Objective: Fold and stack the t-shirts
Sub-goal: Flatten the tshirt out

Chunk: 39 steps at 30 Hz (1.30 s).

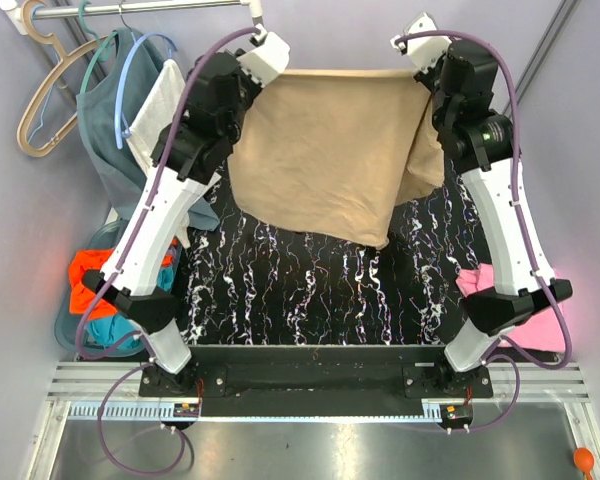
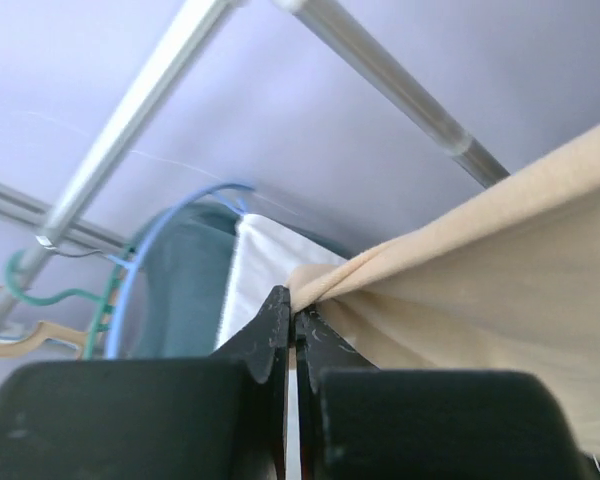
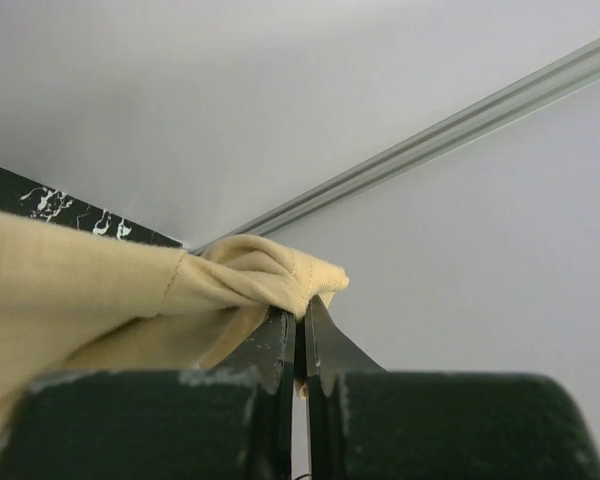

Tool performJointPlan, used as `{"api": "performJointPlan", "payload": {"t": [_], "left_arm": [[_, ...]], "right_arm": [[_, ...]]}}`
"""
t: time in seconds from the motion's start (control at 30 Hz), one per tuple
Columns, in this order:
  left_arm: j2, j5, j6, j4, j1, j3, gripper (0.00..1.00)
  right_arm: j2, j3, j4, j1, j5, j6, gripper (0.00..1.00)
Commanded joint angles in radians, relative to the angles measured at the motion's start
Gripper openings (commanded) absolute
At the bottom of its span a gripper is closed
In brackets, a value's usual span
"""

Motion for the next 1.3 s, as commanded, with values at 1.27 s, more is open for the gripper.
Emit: {"api": "performJointPlan", "payload": {"t": [1.27], "left_arm": [[-0.113, 0.019, -0.04, 0.071, 0.169, -0.031, 0.0]], "right_arm": [[0.06, 0.34, -0.143, 0.003, 0.117, -0.077, 0.0]]}}
